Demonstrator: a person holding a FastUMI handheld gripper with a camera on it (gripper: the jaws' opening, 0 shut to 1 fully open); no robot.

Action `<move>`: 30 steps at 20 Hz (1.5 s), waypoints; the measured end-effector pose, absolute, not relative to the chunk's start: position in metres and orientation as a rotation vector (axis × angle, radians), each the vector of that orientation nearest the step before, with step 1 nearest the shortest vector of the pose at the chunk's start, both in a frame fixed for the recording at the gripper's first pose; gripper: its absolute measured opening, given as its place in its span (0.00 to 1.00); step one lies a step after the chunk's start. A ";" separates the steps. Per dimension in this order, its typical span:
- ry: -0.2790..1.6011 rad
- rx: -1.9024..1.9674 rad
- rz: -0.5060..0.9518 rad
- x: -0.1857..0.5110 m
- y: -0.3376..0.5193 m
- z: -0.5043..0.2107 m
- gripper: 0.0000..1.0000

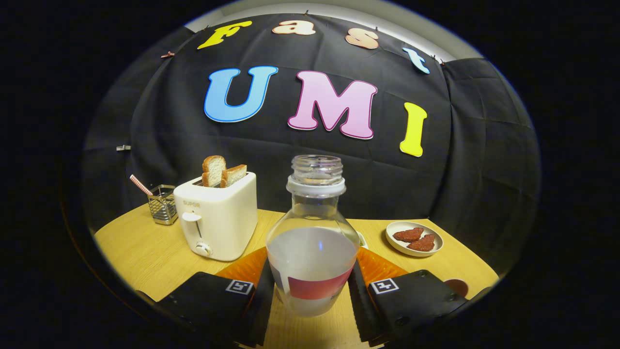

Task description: Take the bottle from table, then pour the juice into the cup, finally place the bottle on the coaster

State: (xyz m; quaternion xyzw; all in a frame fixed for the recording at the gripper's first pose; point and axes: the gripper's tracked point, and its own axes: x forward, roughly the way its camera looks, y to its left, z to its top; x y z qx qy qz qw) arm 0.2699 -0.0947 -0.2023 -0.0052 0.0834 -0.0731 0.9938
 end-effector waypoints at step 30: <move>0.239 -0.002 -0.153 0.224 -0.106 -0.215 0.98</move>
